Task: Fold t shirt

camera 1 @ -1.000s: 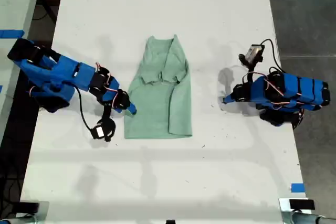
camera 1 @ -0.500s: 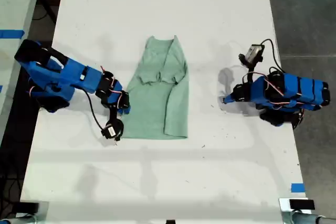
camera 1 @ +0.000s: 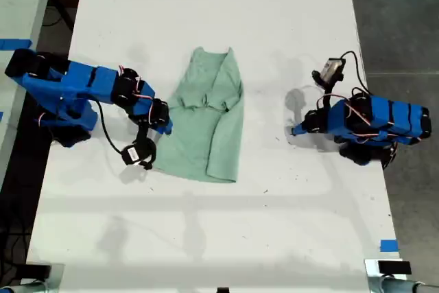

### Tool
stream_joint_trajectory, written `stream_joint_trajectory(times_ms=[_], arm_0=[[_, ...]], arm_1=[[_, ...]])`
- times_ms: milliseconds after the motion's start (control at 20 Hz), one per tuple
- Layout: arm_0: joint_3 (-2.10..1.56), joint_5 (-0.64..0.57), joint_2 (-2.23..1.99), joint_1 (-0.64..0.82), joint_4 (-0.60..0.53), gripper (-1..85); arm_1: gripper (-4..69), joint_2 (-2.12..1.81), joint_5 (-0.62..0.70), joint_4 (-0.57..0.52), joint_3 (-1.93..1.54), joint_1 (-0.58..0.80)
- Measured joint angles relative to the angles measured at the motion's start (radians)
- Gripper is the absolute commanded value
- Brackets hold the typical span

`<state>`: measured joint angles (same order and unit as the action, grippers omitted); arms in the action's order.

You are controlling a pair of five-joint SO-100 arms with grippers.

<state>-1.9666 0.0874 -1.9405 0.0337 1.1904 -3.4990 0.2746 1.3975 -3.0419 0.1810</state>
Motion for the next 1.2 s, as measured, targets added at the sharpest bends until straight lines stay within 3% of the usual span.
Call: stream_joint_trajectory(times_ms=[300, 350, 450, 600, 800, 1050, 1200], arm_0=[[0.428, -0.181, 0.356, 0.028, -0.015, 0.1], [0.551, -0.206, 0.483, 0.028, -0.014, 2.0], [0.83, -0.241, 0.764, 0.028, -0.009, 19.0], [1.008, -0.267, 0.979, 0.028, -0.034, 20.3], [1.026, -0.29, 0.94, 0.028, 0.051, 0.1], [0.943, -0.268, 0.54, 0.04, 0.27, 0.1], [0.637, -0.229, 0.143, 0.1, 0.252, 0.1]], arm_1=[[-0.4, 0.0, 0.0, 0.0, 0.0, 0.0], [-0.4, 0.0, 0.0, 0.0, 0.0, 0.0], [-0.4, 0.0, 0.0, 0.0, -0.002, 0.0], [-0.4, 0.0, 0.0, 0.0, -0.002, 0.0], [-0.4, 0.0, 0.0, 0.0, -0.002, 0.0], [-0.4, 0.0, 0.0, 0.0, -0.002, 0.0], [-0.4, 0.0, 0.0, 0.0, -0.002, 0.0]])
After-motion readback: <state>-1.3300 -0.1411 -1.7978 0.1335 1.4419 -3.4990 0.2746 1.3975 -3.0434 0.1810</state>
